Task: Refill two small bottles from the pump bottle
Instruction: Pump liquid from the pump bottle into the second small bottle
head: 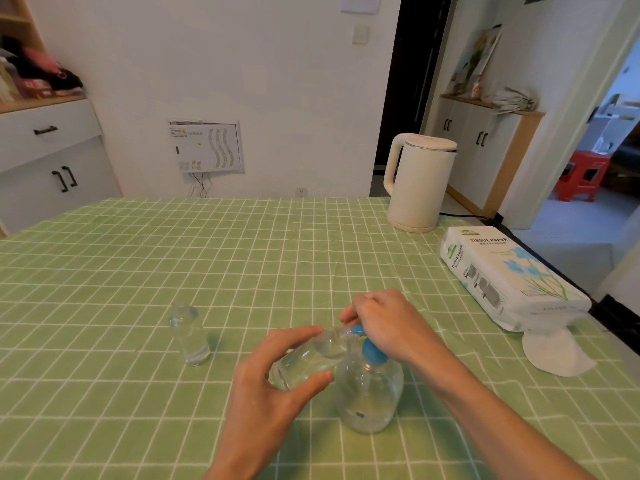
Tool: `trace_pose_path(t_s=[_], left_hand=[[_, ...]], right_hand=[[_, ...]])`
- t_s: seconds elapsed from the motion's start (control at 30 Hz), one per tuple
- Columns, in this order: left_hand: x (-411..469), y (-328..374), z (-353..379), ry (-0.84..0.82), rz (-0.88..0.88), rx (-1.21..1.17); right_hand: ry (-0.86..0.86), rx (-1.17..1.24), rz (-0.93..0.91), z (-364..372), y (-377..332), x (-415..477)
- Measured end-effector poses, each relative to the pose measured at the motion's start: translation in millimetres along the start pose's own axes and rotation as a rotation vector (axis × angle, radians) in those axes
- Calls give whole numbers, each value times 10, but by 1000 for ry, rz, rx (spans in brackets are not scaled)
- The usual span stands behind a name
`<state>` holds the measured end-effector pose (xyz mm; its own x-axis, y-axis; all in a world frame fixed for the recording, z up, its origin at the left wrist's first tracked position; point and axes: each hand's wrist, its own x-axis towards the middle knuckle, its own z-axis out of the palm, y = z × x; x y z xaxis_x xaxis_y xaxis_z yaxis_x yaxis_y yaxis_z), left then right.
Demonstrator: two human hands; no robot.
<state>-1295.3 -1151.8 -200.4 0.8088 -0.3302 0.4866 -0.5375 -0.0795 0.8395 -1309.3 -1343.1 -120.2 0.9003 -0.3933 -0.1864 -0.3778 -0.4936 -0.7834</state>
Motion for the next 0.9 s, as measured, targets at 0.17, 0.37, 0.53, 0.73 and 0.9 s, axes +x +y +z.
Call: trace_pose_path(t_s=[0.17, 0.37, 0.53, 0.73, 0.9], left_hand=[[13, 9, -5, -1, 2, 0], [-11, 5, 8, -4, -29, 15], [-31, 7, -12, -8, -41, 36], [-30, 4, -27, -5, -43, 28], [-26, -1, -7, -6, -50, 13]], right_hand=[[-9, 21, 2, 52, 31, 6], [-9, 12, 7, 69, 47, -2], [10, 11, 7, 36, 26, -4], [6, -9, -3, -12, 5, 10], [6, 25, -4, 38, 27, -4]])
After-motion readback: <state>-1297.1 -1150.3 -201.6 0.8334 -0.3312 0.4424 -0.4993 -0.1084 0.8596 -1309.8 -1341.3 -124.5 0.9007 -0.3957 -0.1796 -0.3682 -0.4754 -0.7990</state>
